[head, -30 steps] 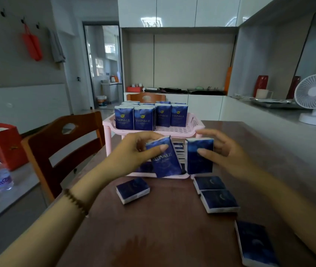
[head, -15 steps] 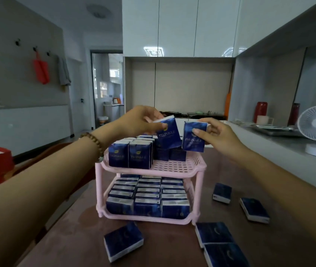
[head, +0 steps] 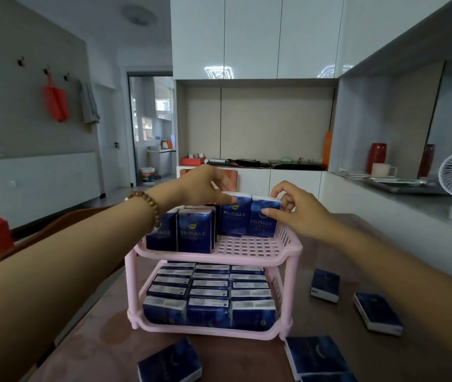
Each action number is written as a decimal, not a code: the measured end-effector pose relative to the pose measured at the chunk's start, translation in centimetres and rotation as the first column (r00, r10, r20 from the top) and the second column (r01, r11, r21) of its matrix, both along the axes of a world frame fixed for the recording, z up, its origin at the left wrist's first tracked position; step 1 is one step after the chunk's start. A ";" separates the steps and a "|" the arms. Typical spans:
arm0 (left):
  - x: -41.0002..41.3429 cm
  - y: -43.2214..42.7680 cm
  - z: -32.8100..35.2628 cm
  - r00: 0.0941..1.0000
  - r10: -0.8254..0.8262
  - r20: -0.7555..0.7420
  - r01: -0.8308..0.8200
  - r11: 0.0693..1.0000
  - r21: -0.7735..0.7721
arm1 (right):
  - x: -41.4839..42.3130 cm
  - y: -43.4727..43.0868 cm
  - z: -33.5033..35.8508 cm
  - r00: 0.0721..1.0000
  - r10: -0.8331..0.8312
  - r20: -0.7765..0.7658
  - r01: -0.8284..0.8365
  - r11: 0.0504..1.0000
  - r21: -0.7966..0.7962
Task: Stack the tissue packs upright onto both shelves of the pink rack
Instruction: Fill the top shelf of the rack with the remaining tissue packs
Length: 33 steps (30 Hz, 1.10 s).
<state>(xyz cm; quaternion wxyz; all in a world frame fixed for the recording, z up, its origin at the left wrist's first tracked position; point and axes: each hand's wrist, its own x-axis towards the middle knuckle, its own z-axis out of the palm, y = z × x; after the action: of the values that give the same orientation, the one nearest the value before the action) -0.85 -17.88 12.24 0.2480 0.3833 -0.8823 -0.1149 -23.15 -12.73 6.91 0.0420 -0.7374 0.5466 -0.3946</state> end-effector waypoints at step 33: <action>0.6 2.1 -0.4 0.998 0.029 -0.063 -0.032 0.999 -0.044 | 0.7 1.6 0.3 0.998 -0.063 -0.022 0.064 0.998 0.027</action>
<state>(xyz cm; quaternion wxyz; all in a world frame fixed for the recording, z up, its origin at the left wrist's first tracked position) -0.30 -15.83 11.83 0.2857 0.3872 -0.8705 -0.1032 -22.41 -11.11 7.19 0.0336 -0.7233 0.5754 -0.3803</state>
